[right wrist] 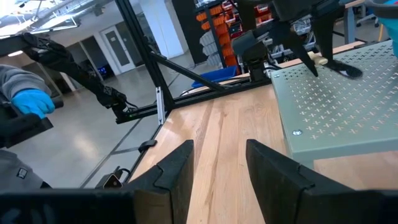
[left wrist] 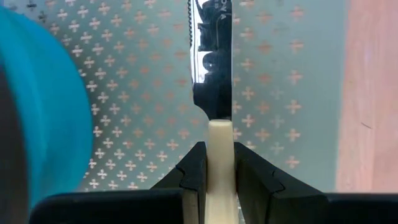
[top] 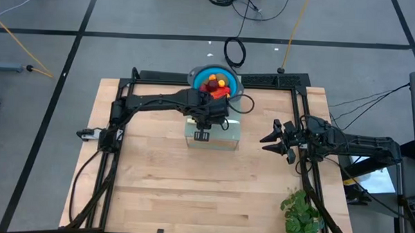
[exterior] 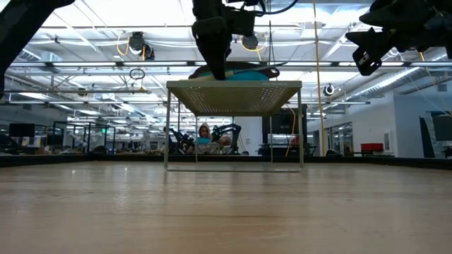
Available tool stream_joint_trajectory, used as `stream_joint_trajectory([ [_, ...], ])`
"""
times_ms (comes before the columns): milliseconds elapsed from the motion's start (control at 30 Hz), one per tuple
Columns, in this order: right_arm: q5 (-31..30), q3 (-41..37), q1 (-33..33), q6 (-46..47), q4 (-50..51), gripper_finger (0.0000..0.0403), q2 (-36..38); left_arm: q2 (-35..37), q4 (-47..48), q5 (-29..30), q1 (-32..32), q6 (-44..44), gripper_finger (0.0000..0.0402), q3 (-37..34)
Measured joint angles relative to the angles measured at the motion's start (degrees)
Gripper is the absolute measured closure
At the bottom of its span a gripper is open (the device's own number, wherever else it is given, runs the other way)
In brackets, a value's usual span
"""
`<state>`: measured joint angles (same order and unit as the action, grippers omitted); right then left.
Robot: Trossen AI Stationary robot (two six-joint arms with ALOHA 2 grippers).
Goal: Pick & Place Fruit
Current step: Put the yellow knife on the shelf
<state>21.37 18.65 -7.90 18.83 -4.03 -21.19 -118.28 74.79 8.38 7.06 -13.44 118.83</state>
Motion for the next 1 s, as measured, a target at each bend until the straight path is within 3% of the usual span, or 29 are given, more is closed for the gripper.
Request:
stream_joint_trajectory([
  [1000,-0.01,-0.02,0.02,0.20,-0.04,0.0264,0.00,-1.79,0.30,-0.88,0.38,-0.03,0.0341,-0.18],
])
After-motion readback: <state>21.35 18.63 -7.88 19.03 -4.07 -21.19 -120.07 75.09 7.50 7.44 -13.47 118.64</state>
